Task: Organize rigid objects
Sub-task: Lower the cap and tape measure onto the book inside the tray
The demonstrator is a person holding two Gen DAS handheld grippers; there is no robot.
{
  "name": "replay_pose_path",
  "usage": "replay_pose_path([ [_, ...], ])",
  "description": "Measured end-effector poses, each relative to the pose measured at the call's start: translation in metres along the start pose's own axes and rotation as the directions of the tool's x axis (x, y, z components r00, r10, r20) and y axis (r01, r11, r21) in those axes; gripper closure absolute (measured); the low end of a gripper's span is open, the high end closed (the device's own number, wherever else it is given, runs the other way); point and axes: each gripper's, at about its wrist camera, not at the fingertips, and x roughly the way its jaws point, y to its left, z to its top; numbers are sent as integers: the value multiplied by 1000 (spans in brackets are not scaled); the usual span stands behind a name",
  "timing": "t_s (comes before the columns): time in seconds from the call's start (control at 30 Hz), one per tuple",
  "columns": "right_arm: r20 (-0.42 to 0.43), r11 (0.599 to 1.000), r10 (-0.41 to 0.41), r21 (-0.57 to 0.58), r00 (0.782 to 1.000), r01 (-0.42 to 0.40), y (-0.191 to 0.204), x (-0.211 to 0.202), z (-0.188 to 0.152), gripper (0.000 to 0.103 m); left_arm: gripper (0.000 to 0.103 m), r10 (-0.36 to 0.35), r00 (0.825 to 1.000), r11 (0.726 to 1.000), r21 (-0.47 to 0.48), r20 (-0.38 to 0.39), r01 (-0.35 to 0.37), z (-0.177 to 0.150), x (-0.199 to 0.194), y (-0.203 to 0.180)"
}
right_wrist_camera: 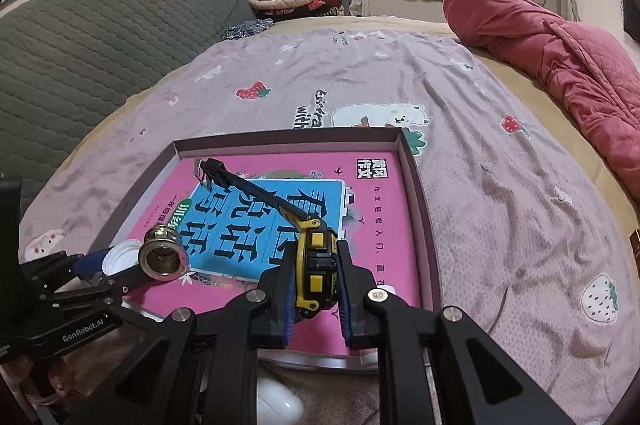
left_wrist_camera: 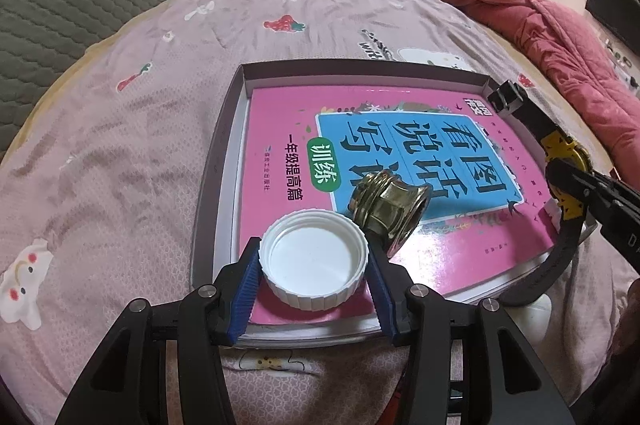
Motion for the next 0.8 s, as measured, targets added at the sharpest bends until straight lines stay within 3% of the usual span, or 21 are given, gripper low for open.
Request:
replay_pose_path([
  [0.3, -10, 997, -54, -50, 999, 53, 8, 7, -5, 86, 52, -10, 1000, 1000, -8, 7, 10, -2, -1, 3],
  [0.57, -35, 994, -104, -27, 994, 103, 0, 15, -9, 86, 52, 1, 1000, 1000, 0, 16, -1, -2, -1, 3],
  [0.8, -51, 989, -117, -98, 992, 112, 14, 18, -13, 86, 51, 7, 1000, 1000, 6, 20, -7, -1, 1, 2],
])
